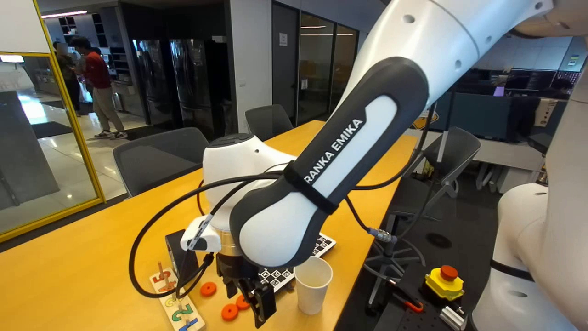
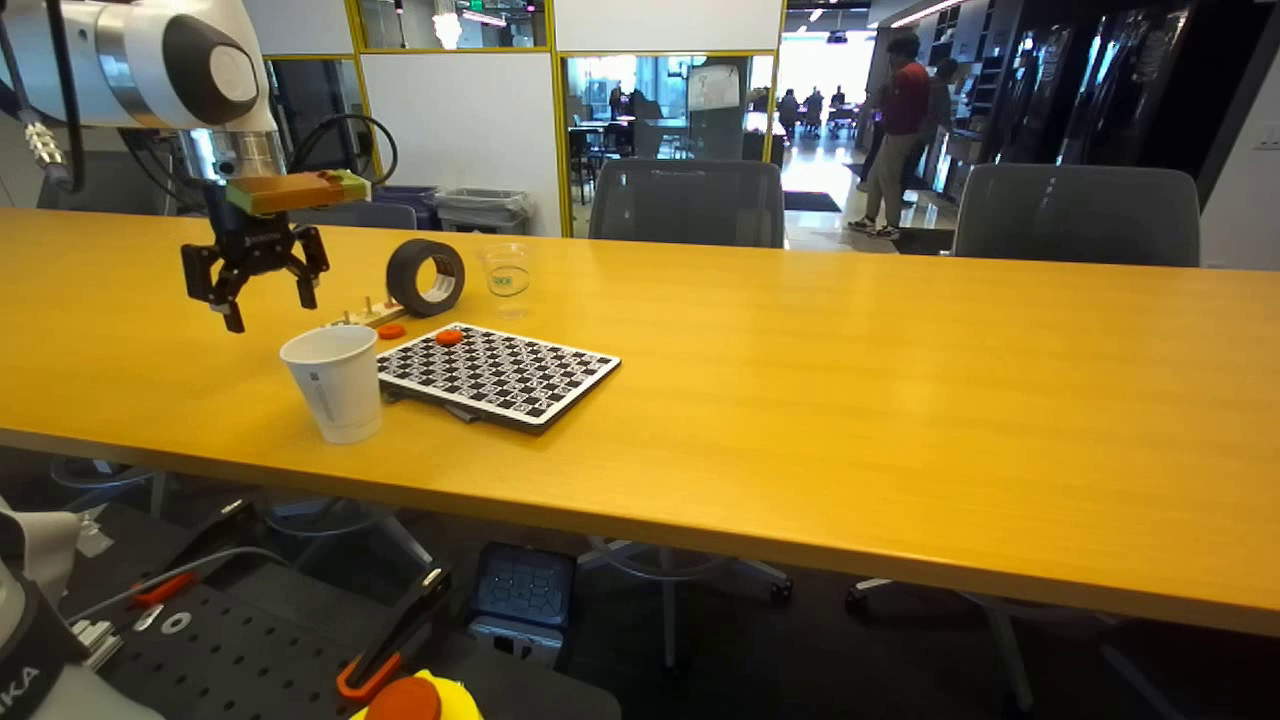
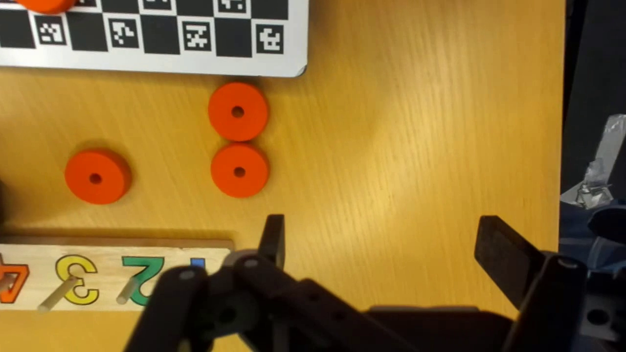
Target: Put the yellow object in the white cup and the orange object in the glass cup
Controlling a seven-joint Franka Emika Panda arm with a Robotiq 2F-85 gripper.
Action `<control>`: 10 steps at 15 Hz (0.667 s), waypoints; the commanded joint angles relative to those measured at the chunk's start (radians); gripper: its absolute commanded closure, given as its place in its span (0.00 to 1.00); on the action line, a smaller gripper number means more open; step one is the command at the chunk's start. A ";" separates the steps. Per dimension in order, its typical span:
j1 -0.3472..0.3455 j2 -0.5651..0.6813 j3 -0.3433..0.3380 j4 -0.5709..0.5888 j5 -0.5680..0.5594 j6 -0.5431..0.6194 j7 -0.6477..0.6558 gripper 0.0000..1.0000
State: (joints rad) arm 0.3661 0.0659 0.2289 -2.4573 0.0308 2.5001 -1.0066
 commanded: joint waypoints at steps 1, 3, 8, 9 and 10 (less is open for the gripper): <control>-0.062 0.108 0.030 0.084 0.008 0.015 -0.104 0.00; -0.088 0.151 0.034 0.110 -0.006 0.014 -0.130 0.00; -0.137 0.213 0.033 0.139 -0.028 0.043 -0.141 0.00; -0.144 0.221 0.033 0.141 -0.036 0.053 -0.138 0.00; -0.151 0.229 0.033 0.143 -0.044 0.061 -0.136 0.00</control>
State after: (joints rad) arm 0.2491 0.2634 0.2426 -2.3394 0.0148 2.5289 -1.1387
